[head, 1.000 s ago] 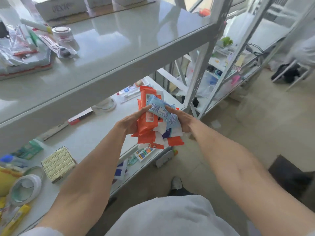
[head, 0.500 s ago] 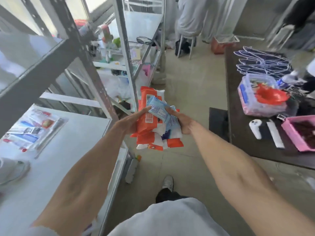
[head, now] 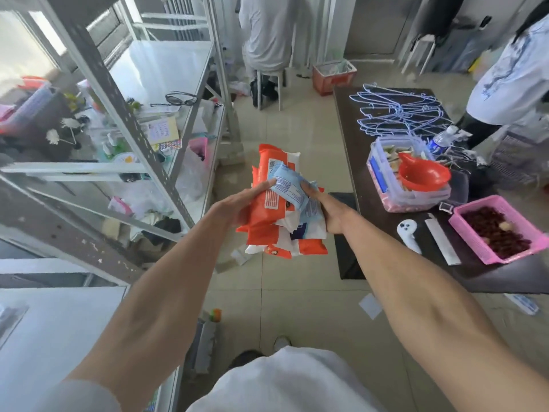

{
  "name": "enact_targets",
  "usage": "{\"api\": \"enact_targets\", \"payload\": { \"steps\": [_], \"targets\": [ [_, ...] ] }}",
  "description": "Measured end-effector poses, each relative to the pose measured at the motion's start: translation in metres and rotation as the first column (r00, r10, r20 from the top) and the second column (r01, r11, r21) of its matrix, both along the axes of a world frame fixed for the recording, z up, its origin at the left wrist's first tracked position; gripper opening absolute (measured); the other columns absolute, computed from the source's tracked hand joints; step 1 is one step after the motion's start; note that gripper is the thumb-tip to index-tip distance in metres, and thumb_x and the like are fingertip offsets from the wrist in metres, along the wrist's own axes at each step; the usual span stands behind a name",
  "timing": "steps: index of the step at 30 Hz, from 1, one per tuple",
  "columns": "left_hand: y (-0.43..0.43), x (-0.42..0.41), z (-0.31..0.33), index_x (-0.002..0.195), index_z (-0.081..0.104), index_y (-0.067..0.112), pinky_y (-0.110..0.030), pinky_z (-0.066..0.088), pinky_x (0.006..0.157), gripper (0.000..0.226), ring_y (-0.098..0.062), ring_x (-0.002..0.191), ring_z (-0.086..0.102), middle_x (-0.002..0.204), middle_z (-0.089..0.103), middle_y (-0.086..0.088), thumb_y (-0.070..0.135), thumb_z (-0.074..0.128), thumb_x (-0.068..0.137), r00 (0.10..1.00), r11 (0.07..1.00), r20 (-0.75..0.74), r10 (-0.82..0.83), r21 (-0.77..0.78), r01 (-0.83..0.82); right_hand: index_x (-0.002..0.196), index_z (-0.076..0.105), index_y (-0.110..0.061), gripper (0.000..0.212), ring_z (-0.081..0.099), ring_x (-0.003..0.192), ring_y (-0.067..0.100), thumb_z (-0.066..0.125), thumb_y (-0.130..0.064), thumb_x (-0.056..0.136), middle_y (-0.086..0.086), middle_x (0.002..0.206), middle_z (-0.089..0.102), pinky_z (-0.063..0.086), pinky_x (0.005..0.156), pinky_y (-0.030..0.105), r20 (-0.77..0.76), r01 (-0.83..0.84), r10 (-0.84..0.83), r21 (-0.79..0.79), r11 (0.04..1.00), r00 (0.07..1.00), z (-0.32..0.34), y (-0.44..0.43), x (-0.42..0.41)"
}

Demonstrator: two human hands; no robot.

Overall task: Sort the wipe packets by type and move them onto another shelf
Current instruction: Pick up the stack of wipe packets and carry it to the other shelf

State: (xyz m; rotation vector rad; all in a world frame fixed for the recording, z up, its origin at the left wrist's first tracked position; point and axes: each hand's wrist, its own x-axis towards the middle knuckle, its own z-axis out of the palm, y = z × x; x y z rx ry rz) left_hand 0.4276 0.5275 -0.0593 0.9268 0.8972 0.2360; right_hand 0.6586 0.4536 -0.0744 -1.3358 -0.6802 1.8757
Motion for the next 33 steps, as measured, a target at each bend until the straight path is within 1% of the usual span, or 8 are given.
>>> {"api": "enact_targets", "payload": {
  "steps": [12, 15, 18, 20, 23, 27, 31, 33],
  "targets": [
    [0.151, 0.060, -0.004, 0.140, 0.056, 0.016, -0.054, 0.046, 0.110, 0.105, -0.036, 0.127, 0.062, 0.134, 0.068, -0.014, 0.064, 0.091, 0.054, 0.999, 0.999, -0.026, -0.041, -0.016, 0.041, 0.121, 0.070, -0.016, 0.062, 0.066, 0.115, 0.035, 0.070, -0.062, 0.079, 0.017, 0.124, 0.069, 0.050, 0.105, 0.052, -0.001, 0.014, -0.014, 0.007, 1.000, 1.000, -0.016, 0.146, 0.060],
    [0.205, 0.073, -0.011, 0.142, 0.055, 0.016, -0.052, 0.050, 0.107, 0.098, -0.034, 0.124, 0.065, 0.133, 0.069, -0.013, 0.064, 0.086, 0.062, 0.999, 0.999, -0.021, -0.035, -0.014, 0.035, 0.115, 0.071, -0.015, 0.057, 0.071, 0.105, 0.031, 0.067, -0.060, 0.080, 0.014, 0.114, 0.074, 0.057, 0.095, 0.047, 0.007, 0.020, -0.020, 0.001, 1.000, 1.000, -0.017, 0.200, 0.073],
    [0.264, 0.086, -0.012, 0.141, 0.055, 0.016, -0.050, 0.053, 0.104, 0.102, -0.034, 0.124, 0.065, 0.133, 0.069, -0.014, 0.065, 0.088, 0.057, 0.999, 0.999, -0.011, -0.038, -0.018, 0.038, 0.110, 0.072, -0.016, 0.050, 0.073, 0.100, 0.029, 0.063, -0.059, 0.087, 0.012, 0.108, 0.076, 0.059, 0.088, 0.045, -0.001, 0.043, -0.043, -0.024, 0.999, 0.999, -0.017, 0.260, 0.084],
    [0.306, 0.096, -0.011, 0.141, 0.055, 0.017, -0.049, 0.054, 0.101, 0.106, -0.033, 0.123, 0.065, 0.133, 0.069, -0.013, 0.066, 0.090, 0.053, 0.999, 0.999, -0.013, -0.043, -0.026, 0.043, 0.116, 0.070, -0.015, 0.050, 0.071, 0.104, 0.030, 0.061, -0.058, 0.092, 0.013, 0.113, 0.074, 0.058, 0.091, 0.045, 0.002, 0.044, -0.044, -0.034, 0.998, 0.999, -0.018, 0.299, 0.092],
    [0.366, 0.111, -0.011, 0.143, 0.054, 0.017, -0.048, 0.052, 0.102, 0.106, -0.035, 0.127, 0.062, 0.137, 0.066, -0.015, 0.066, 0.089, 0.057, 0.998, 0.998, 0.009, -0.059, -0.024, 0.059, 0.125, 0.067, -0.014, 0.067, 0.069, 0.110, 0.031, 0.075, -0.062, 0.078, 0.015, 0.123, 0.070, 0.058, 0.093, 0.046, 0.018, 0.031, -0.031, -0.018, 0.999, 0.999, -0.015, 0.359, 0.108],
    [0.441, 0.132, -0.008, 0.144, 0.053, 0.014, -0.049, 0.052, 0.104, 0.093, -0.037, 0.131, 0.059, 0.138, 0.065, -0.016, 0.064, 0.082, 0.070, 0.998, 0.998, 0.016, -0.053, -0.046, 0.053, 0.143, 0.057, -0.010, 0.086, 0.056, 0.133, 0.040, 0.075, -0.063, 0.077, 0.020, 0.143, 0.059, 0.047, 0.110, 0.053, 0.010, 0.026, -0.026, 0.001, 1.000, 1.000, -0.014, 0.430, 0.129],
    [0.505, 0.156, -0.008, 0.143, 0.053, 0.014, -0.049, 0.051, 0.104, 0.088, -0.037, 0.132, 0.058, 0.138, 0.064, -0.017, 0.061, 0.080, 0.075, 0.999, 0.997, 0.014, -0.045, -0.066, 0.046, 0.123, 0.069, -0.014, 0.058, 0.070, 0.110, 0.031, 0.064, -0.058, 0.086, 0.015, 0.122, 0.071, 0.058, 0.092, 0.045, -0.041, 0.058, -0.059, -0.034, 0.998, 0.997, -0.014, 0.493, 0.153],
    [0.536, 0.171, -0.014, 0.143, 0.054, 0.013, -0.049, 0.051, 0.105, 0.084, -0.037, 0.131, 0.059, 0.137, 0.065, -0.016, 0.060, 0.078, 0.078, 0.999, 0.996, 0.006, -0.045, -0.076, 0.045, 0.117, 0.072, -0.015, 0.053, 0.071, 0.105, 0.030, 0.064, -0.058, 0.086, 0.014, 0.117, 0.072, 0.058, 0.091, 0.044, -0.057, 0.039, -0.041, -0.041, 0.998, 0.998, -0.017, 0.526, 0.167]
  ]
}}
